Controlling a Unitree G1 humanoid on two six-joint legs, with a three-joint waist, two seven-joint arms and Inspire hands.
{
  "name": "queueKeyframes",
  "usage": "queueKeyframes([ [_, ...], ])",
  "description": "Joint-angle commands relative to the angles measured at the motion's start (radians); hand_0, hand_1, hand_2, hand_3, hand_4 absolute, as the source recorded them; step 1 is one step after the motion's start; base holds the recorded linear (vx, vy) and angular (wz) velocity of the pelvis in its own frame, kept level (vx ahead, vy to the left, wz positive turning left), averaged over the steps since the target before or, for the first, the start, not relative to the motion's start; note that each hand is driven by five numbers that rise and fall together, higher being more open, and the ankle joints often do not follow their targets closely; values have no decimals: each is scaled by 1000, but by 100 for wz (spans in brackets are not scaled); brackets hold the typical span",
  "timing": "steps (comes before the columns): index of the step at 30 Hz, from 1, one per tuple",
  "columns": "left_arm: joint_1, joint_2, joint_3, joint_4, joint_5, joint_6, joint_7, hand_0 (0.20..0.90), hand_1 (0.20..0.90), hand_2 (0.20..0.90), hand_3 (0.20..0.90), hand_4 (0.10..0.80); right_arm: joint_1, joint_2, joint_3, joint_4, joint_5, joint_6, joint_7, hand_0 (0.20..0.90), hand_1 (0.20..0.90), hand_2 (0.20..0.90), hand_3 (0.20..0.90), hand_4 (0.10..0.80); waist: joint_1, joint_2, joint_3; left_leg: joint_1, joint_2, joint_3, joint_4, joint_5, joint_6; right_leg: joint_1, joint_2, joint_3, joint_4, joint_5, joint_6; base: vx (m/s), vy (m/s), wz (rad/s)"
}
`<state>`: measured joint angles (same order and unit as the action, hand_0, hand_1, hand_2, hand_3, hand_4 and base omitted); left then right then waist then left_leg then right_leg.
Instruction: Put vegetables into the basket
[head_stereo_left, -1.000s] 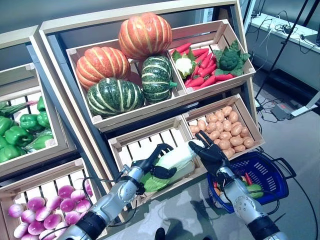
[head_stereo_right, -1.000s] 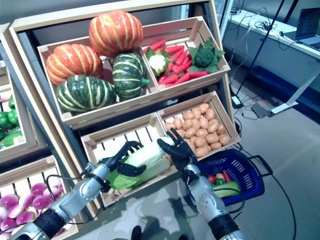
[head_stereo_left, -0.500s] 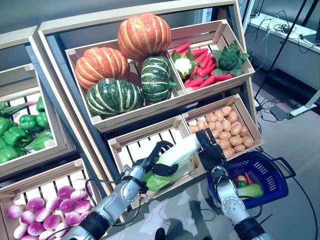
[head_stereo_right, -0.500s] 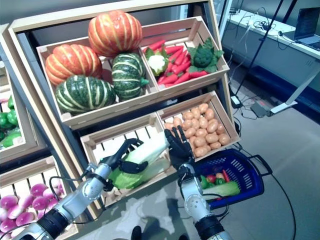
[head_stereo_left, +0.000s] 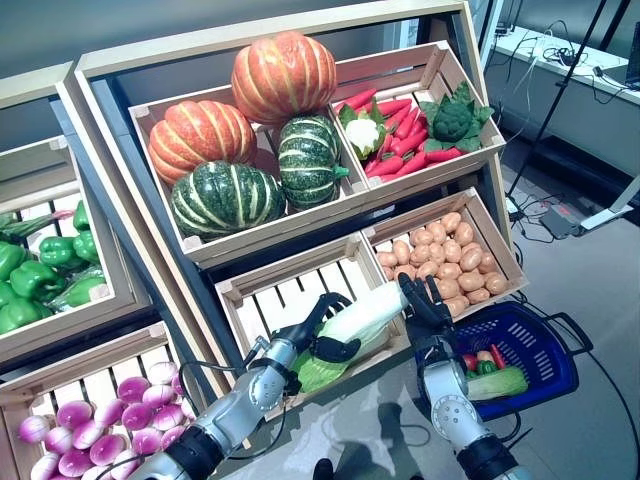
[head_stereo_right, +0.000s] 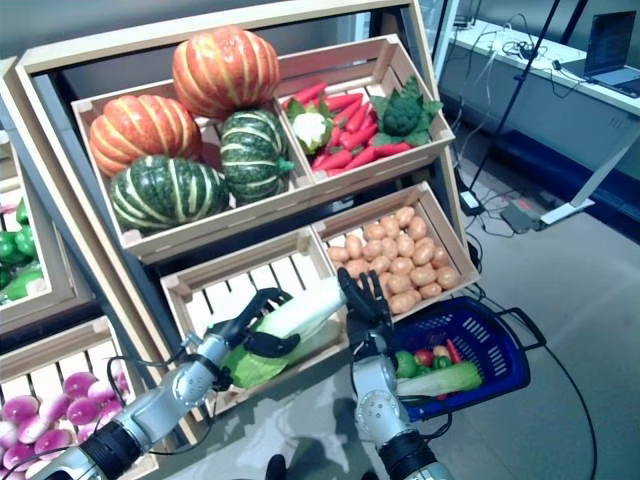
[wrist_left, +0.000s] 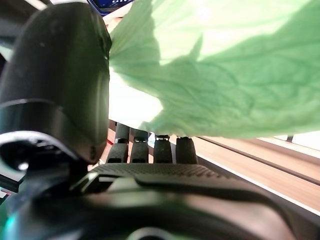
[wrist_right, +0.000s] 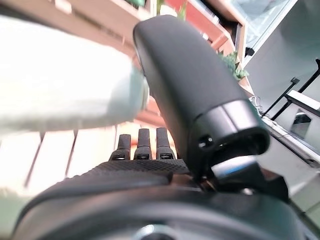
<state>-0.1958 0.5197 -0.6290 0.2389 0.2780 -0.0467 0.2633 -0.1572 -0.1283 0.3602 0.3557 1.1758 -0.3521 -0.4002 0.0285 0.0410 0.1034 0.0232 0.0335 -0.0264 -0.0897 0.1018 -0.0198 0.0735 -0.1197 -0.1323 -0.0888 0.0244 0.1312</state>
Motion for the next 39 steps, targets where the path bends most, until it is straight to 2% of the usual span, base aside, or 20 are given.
queueKeyframes([
  [1,-168,-15,24,-6,-21,-48,57,300,300,300,300,400,-141,37,-21,-48,-76,-42,16,900,900,900,900,800,10,-25,-22,37,-16,-2,2,-103,5,-5,-47,8,41,10,-12,0,0,-4],
  [6,-159,-13,28,-8,-18,-62,49,300,300,300,300,400,-143,32,1,-64,-32,-8,171,900,900,900,900,800,16,-27,-20,37,-18,-8,2,-102,5,-4,-46,4,42,9,-15,0,0,-2],
  [7,-153,-12,33,-11,-13,-69,41,300,300,300,300,400,-142,29,13,-78,-5,15,245,900,900,900,900,800,19,-28,-23,37,-19,-12,2,-104,5,-1,-46,2,40,8,-15,0,0,0],
  [20,-138,-1,54,-19,-6,-97,11,300,300,300,300,400,-122,-4,83,-118,75,194,631,900,900,900,900,800,32,-38,-32,35,-18,-21,2,-107,4,2,-47,-14,40,-2,-15,4,-4,3],
  [33,-137,-12,59,-6,3,-112,1,300,300,300,300,400,-129,-18,138,-159,128,364,875,900,900,900,900,800,42,-44,-35,42,-17,-27,2,-113,2,11,-48,-20,44,-14,-15,4,-1,1],
  [39,-134,-18,61,-2,0,-112,8,300,300,300,300,400,-120,-6,152,-146,145,367,893,900,900,900,900,800,43,-45,-38,42,-15,-28,2,-112,2,12,-48,-20,44,-15,-16,0,0,0],
])
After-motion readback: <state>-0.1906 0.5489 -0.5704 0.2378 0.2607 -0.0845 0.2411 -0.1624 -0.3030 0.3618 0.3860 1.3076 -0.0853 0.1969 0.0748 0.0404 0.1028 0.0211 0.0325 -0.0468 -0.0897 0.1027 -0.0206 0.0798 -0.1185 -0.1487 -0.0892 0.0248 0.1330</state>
